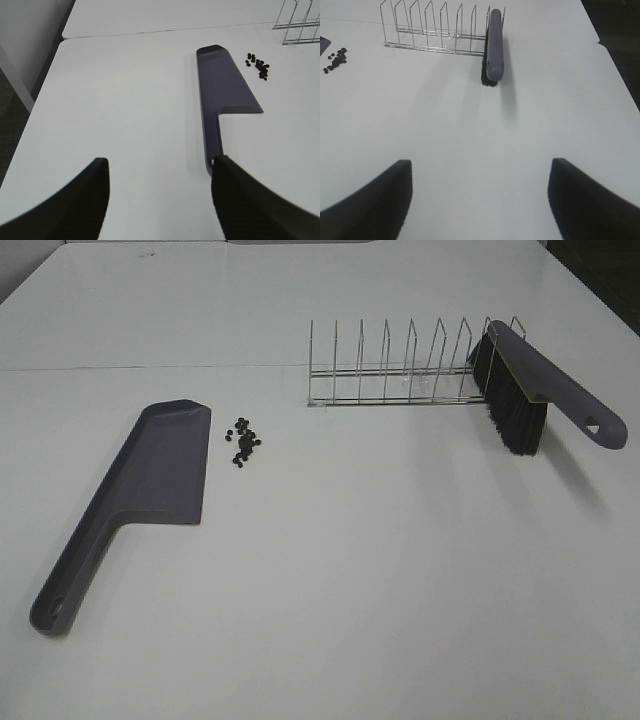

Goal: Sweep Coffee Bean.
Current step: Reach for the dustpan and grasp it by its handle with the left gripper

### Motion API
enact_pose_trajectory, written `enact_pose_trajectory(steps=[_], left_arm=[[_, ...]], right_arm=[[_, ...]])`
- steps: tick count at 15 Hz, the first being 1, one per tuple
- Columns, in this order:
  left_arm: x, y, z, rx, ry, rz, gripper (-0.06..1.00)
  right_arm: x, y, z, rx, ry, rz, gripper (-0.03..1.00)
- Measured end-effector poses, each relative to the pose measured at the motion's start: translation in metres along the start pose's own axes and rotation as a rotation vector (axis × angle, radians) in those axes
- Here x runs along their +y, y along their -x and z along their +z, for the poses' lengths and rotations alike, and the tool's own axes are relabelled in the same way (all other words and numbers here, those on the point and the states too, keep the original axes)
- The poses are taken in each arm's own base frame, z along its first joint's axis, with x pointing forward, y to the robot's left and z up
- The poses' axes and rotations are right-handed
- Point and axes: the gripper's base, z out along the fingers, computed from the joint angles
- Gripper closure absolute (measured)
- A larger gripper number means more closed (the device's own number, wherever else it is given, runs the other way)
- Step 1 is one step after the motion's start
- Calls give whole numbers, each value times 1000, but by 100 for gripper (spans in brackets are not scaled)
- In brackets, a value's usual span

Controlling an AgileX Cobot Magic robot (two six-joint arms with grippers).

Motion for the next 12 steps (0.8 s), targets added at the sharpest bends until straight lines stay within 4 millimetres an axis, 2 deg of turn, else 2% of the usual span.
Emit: enact_pose_trajectory(steps=[12], left_arm=[[0, 0, 0, 0, 0, 0, 39]], right_arm=[[0, 0, 0, 0, 0, 0, 34]])
